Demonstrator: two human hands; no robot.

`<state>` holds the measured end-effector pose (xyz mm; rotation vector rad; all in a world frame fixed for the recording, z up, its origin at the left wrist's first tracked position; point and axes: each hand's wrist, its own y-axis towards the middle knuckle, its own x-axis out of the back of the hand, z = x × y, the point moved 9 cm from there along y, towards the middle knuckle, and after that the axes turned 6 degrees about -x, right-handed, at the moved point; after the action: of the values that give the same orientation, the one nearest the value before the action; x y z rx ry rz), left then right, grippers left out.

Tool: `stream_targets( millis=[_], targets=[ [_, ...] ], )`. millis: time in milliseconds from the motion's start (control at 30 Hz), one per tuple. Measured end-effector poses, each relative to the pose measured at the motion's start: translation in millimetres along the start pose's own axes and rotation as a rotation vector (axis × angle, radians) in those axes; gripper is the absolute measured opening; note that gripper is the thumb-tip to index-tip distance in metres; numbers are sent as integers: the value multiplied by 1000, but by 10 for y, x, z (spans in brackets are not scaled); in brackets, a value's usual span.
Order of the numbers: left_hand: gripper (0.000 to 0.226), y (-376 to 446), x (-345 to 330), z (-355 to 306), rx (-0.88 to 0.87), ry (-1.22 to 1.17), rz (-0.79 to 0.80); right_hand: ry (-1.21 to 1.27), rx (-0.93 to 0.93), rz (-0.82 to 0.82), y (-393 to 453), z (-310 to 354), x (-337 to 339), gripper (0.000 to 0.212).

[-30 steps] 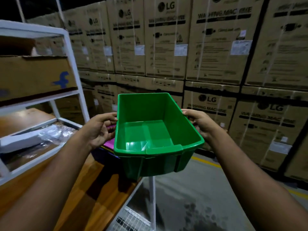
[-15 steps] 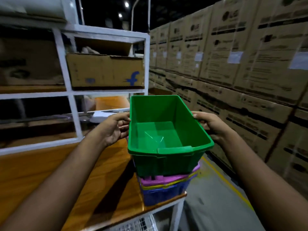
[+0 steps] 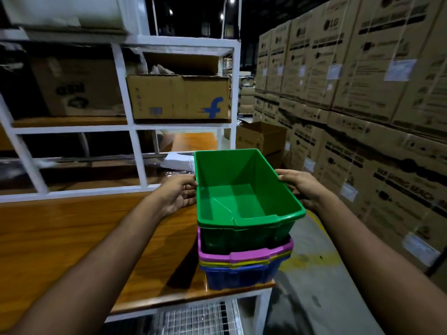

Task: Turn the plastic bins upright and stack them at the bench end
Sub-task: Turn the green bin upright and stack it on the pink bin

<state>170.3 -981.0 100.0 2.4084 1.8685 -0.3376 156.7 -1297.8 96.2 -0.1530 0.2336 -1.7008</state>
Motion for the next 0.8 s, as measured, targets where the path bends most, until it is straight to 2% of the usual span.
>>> stream_targets(
  millis=[167,300,500,800],
  targets=[
    [37,-4,95,337,47,66,-6,-19,-38,-22,-2,-317,23,30],
    [35,-46,173,535,61,119,-32,-32,-58,-32,-16,-560,19,27],
    [41,-15,296,703,45,210,-100,-187,25,-85,4,-638,22,32],
    [25,-136,275,728,-22,314,-173,-372,92,-185,13,-702,75,27]
  ],
)
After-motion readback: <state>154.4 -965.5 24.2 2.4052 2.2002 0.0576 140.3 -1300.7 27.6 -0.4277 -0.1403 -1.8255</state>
